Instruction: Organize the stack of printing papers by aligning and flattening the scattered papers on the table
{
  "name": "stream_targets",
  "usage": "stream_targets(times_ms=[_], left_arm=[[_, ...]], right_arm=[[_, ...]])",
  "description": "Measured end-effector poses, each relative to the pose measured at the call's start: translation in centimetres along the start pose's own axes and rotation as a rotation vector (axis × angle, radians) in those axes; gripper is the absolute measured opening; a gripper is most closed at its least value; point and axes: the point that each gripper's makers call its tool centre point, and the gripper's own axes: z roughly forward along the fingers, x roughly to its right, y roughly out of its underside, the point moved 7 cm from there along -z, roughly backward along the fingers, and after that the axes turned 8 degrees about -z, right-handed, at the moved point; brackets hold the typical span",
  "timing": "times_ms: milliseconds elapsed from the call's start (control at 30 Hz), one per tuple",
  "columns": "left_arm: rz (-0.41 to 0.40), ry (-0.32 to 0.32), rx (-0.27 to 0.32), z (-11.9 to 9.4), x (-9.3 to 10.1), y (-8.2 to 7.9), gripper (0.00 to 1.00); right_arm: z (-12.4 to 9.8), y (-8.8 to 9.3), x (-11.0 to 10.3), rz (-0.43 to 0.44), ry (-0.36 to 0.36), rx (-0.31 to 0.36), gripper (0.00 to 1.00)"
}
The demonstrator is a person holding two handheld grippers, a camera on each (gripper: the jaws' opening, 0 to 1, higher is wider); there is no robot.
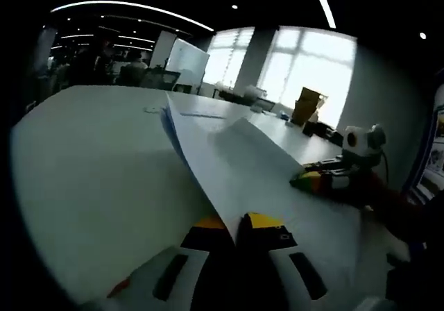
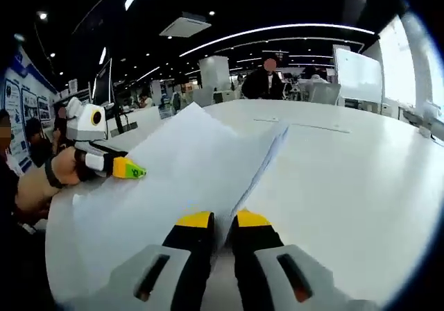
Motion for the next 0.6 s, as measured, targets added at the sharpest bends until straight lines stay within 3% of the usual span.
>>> stream_targets(times_ms=[233,367,600], left_arm=[[0.059,-0.038,0.015,0.00,-0.01,0.06,0.16],[0.130,-0.113,0.042,-0.10,-0.27,-0.04,0.22],[0.151,-0.153,0.047,-0.11,-0.32,0.02,0.30]], right_arm=[[-0.24,0.02,-0.14,-0.043,0.037,0.003,0.13],[-0.22,-0.03,-0.03,-0.050,0.050,0.003,0.15],[-0.30,-0.04,-0.09,-0.040,0.062,0.001,0.18]])
